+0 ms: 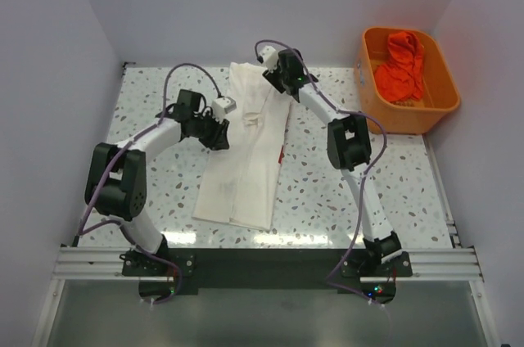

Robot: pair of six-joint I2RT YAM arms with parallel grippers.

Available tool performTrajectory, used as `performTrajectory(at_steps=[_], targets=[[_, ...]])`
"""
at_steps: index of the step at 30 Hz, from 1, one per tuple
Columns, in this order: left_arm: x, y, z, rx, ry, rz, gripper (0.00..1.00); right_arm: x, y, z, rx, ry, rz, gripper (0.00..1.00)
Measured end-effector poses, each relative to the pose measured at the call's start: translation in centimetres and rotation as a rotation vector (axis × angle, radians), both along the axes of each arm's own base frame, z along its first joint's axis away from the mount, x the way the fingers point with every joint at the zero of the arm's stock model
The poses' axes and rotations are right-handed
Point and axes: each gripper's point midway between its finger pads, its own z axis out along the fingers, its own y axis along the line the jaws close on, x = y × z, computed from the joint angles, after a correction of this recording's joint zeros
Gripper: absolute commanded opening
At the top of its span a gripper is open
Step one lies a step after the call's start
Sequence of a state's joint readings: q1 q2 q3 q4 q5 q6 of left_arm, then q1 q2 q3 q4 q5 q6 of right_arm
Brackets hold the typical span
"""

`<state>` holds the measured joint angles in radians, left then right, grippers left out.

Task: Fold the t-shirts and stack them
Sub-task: Fold the tshirt

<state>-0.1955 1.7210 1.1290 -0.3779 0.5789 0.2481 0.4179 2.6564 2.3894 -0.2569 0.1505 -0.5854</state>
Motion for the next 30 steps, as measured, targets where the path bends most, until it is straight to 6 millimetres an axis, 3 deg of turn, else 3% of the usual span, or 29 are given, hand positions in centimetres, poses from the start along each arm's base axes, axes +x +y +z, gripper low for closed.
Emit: performTrajectory(at_steps=[3, 6, 10, 13, 16, 20, 26, 30], targets=[[-2.2, -2.4, -0.7, 0.068, -0.040, -0.120, 0.35, -1.1, -0.9, 2.2, 0.072, 0.023, -0.012, 0.64], [-5.0, -5.6, -1.1, 0.117, -0.089, -0.273, 0.34, -2.2, -1.7, 6.2, 0.161, 0.027, -0.024, 0.65], [-6.5, -7.8, -1.5, 0.163, -0.132, -0.382, 0.34, -3.6, -2.8, 12.2, 0.284, 0.017, -0.043, 0.62], [-7.3, -9.2, -2.4, 0.201, -0.149, -0.455, 0.32, -4.8, -3.9, 14.6, 0.352, 0.049, -0.058, 0.59], [-8.0, -10.9, -3.8, 0.231, -0.145, -0.528, 0.31, -5.9, -4.9, 13.8, 0.381, 0.132, -0.078, 0.56], [-9.6, -13.2, -6.2, 0.269, -0.104, -0.625, 0.30, -8.1, -6.5, 10.5, 0.372, 0.290, -0.125, 0.56], [-9.0, -17.8, -6.0, 0.223, -0.112, -0.666, 0.30, -10.2, -8.3, 8.4, 0.378, 0.421, -0.175, 0.56], [-8.6, -19.7, -5.6, 0.176, -0.106, -0.658, 0.38, -10.8, -9.4, 8.2, 0.384, 0.461, -0.194, 0.56]])
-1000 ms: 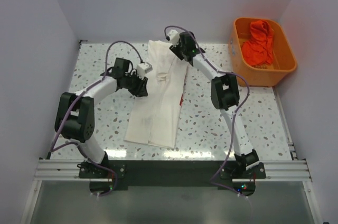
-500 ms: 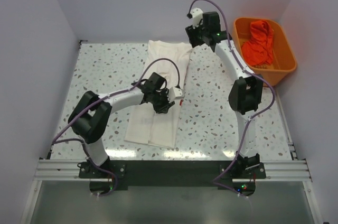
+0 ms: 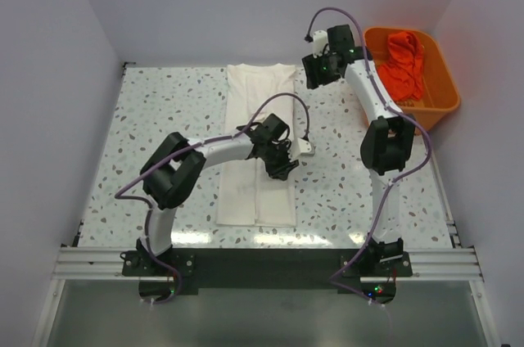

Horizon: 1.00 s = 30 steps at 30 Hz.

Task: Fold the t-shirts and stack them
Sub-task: Fold the tshirt

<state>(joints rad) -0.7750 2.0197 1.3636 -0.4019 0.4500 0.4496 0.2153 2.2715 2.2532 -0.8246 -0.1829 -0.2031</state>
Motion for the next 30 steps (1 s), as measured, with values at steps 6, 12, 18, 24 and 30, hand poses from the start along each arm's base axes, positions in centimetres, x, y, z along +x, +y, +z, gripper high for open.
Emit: performTrajectory(at_steps=[6, 12, 18, 24, 30], targets=[[0.1, 0.2, 4.4, -0.108, 0.006, 0.020, 0.43, -1.5, 0.4, -0.4, 0.046, 0.068, 0.045, 0.51], [4.8, 7.2, 13.2, -0.289, -0.077, 0.212, 0.43, -6.7, 2.7, -3.6, 0.059, 0.223, 0.138, 0.36], [10.9, 13.6, 9.5, -0.263, 0.039, 0.487, 0.39, -9.9, 6.5, -6.1, 0.044, 0.301, 0.202, 0.21], [11.2, 14.7, 2.3, -0.159, 0.212, 0.616, 0.37, -9.7, 8.5, -8.4, 0.017, 0.305, 0.214, 0.20], [12.7, 15.8, 0.2, -0.136, 0.257, 0.706, 0.36, -8.1, 7.5, -13.3, -0.067, 0.338, 0.161, 0.18]])
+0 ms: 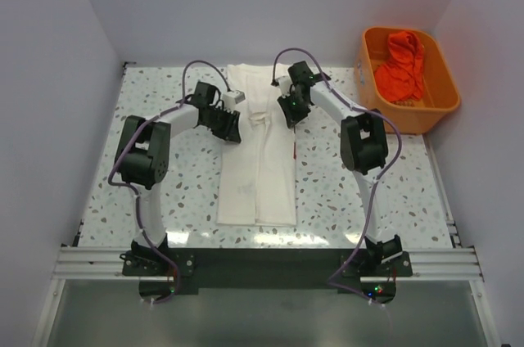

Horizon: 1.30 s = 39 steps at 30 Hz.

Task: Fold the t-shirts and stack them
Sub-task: Fold the tshirt

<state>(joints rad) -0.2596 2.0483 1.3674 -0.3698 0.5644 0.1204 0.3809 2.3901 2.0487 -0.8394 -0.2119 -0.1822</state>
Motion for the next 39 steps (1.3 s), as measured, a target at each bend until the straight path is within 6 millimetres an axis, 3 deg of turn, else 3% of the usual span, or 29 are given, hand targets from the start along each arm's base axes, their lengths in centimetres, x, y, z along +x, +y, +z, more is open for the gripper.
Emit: performTrajectory(at_steps=[4, 9, 14, 15, 17, 19, 21, 23, 24, 25, 26, 27, 29, 31, 33, 34, 36, 39], targets=[[1.6, 0.5, -0.1, -0.024, 0.004, 0.038, 0.36, 2.9, -0.4, 0.4, -0.042, -0.088, -0.014, 0.18], [3.5, 0.6, 0.1, -0.047, -0.006, 0.044, 0.38, 5.0, -0.4, 0.4, -0.056, -0.134, -0.025, 0.22], [4.2, 0.6, 0.8, -0.040, -0.056, 0.006, 0.46, 5.5, -0.1, 0.9, -0.029, -0.152, -0.003, 0.41], [4.2, 0.6, 1.2, -0.041, -0.072, -0.008, 0.51, 5.4, 0.2, 1.3, -0.012, -0.154, 0.011, 0.50], [4.0, 0.6, 3.0, -0.047, -0.138, -0.054, 0.59, 5.1, 0.6, 2.5, 0.020, -0.169, 0.045, 0.56], [3.1, 0.7, 6.2, -0.059, -0.234, -0.112, 0.67, 4.1, 0.8, 5.2, 0.056, -0.204, 0.088, 0.70], [1.5, 0.8, 10.6, -0.072, -0.377, -0.190, 0.90, 3.0, 1.0, 9.9, 0.105, -0.288, 0.145, 0.84], [-0.4, 0.9, 15.8, -0.085, -0.541, -0.263, 0.93, 1.8, 1.3, 15.7, 0.166, -0.406, 0.202, 0.91], [-1.4, 0.9, 18.2, -0.095, -0.615, -0.290, 1.00, 1.2, 1.5, 19.1, 0.199, -0.490, 0.238, 0.93], [-2.3, 0.9, 20.5, -0.103, -0.694, -0.317, 1.00, 0.5, 1.6, 21.7, 0.225, -0.549, 0.268, 0.92], [-3.4, 0.9, 22.7, -0.113, -0.760, -0.338, 1.00, -0.7, 1.8, 25.4, 0.266, -0.645, 0.316, 0.99], [-4.3, 0.9, 24.4, -0.120, -0.819, -0.363, 1.00, -1.8, 1.9, 27.6, 0.295, -0.699, 0.353, 0.99], [-6.1, 0.8, 26.2, -0.130, -0.885, -0.421, 1.00, -5.0, 2.0, 31.5, 0.334, -0.806, 0.480, 0.99], [-7.6, 0.7, 25.6, -0.121, -0.894, -0.520, 1.00, -8.4, 2.4, 33.0, 0.341, -0.867, 0.645, 0.99], [-9.4, 0.9, 22.7, -0.099, -0.849, -0.647, 1.00, -11.0, 2.8, 31.7, 0.321, -0.858, 0.778, 0.98], [-10.4, 1.1, 20.7, -0.087, -0.820, -0.713, 1.00, -12.6, 3.0, 29.9, 0.312, -0.825, 0.848, 0.99], [-13.1, 1.8, 16.5, -0.074, -0.746, -0.824, 1.00, -16.2, 2.9, 24.0, 0.291, -0.684, 0.969, 0.95], [-18.4, 3.1, 10.6, -0.067, -0.654, -0.969, 0.91, -21.9, 2.1, 15.1, 0.279, -0.440, 1.098, 0.85]])
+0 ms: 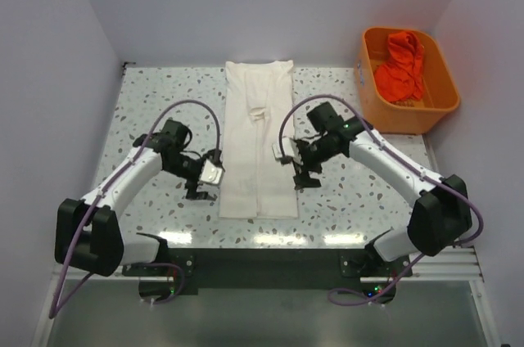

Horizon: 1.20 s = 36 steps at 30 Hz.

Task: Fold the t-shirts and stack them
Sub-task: Fold the tshirt

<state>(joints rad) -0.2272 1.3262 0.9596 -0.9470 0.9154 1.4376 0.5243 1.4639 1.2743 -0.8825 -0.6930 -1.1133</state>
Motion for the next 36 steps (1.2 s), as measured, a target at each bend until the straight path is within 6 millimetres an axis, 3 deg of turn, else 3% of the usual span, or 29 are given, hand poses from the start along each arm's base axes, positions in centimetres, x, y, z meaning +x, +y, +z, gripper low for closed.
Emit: performTrajectory(at_steps=[1, 3, 5, 8, 13, 20, 27, 32, 36], targets=[[-2.0, 0.4, -1.8, 0.033, 0.020, -0.045, 0.89, -2.1, -0.7, -2.7, -0.054, 0.061, 0.036, 0.81], [-5.2, 0.7, -4.0, 0.080, 0.027, -0.135, 0.81, -5.5, -1.7, -6.2, -0.124, 0.112, 0.108, 0.69], [-7.2, 0.5, -5.3, 0.103, -0.012, -0.215, 0.77, -8.2, -2.6, -8.1, -0.161, 0.124, 0.173, 0.63], [-9.0, 0.5, -7.1, 0.124, -0.041, -0.273, 0.73, -10.4, -3.0, -9.5, -0.177, 0.095, 0.256, 0.57], [-9.4, 0.9, -9.3, 0.151, -0.073, -0.292, 0.67, -11.0, -2.9, -11.9, -0.189, 0.032, 0.324, 0.53], [-7.4, 0.2, -9.6, 0.145, -0.147, -0.278, 0.59, -9.5, -2.1, -13.6, -0.196, -0.061, 0.342, 0.52], [-7.4, 0.0, -10.8, 0.158, -0.129, -0.308, 0.51, -9.2, -2.0, -15.0, -0.220, -0.112, 0.377, 0.49], [-8.0, -0.1, -11.5, 0.169, -0.116, -0.358, 0.47, -9.3, -2.4, -15.7, -0.251, -0.138, 0.414, 0.33], [-8.0, -0.4, -11.6, 0.171, -0.106, -0.380, 0.41, -9.4, -2.4, -15.9, -0.256, -0.142, 0.428, 0.29]])
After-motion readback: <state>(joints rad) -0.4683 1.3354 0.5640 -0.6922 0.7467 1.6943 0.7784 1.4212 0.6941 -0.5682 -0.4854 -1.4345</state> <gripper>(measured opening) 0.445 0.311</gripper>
